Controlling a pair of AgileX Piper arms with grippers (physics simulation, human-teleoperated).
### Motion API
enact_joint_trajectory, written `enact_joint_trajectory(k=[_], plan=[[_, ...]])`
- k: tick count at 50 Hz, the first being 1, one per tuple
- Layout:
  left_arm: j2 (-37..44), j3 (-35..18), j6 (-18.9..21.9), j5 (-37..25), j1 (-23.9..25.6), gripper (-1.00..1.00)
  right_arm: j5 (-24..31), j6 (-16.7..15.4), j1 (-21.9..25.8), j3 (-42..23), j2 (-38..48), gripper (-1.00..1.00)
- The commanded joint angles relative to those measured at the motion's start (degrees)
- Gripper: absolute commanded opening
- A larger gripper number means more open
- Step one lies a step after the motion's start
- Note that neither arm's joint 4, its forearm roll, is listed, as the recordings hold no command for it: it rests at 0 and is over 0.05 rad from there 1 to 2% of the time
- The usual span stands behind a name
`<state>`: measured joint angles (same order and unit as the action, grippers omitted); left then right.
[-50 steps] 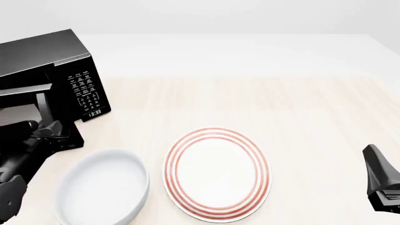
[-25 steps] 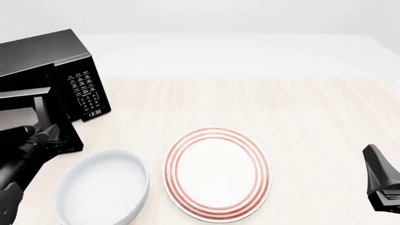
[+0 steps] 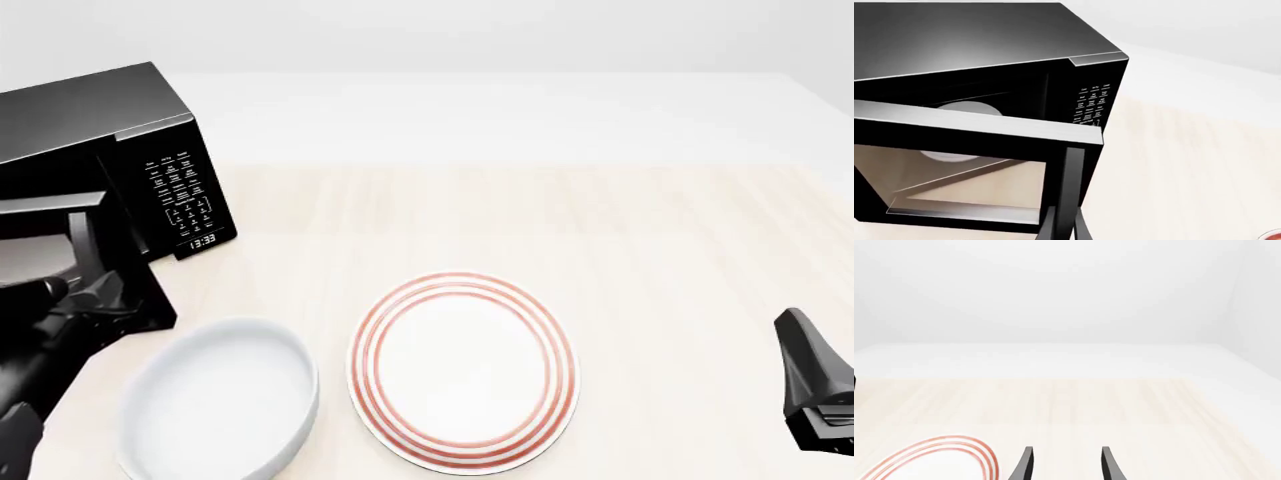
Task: Open the microwave.
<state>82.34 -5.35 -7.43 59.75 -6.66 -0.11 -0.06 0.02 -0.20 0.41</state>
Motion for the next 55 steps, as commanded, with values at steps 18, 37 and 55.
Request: enact_joint_trajectory(k=[18,37,55], plan=[[-4.53,-1.23,-0.92,2.36,3.39,-1.0,0.0,-0.01,0.01,0.0,0.0,1.0],[-5.67,-1.06,-0.55,1.36,3.18,-1.0,0.0,0.0,-0.01,0.0,0.0,1.0],[-4.61,-0.55,-2.46,2.62,1.63,1.0,0.0,-0.01,0.0,0.0,-0.01,1.0]])
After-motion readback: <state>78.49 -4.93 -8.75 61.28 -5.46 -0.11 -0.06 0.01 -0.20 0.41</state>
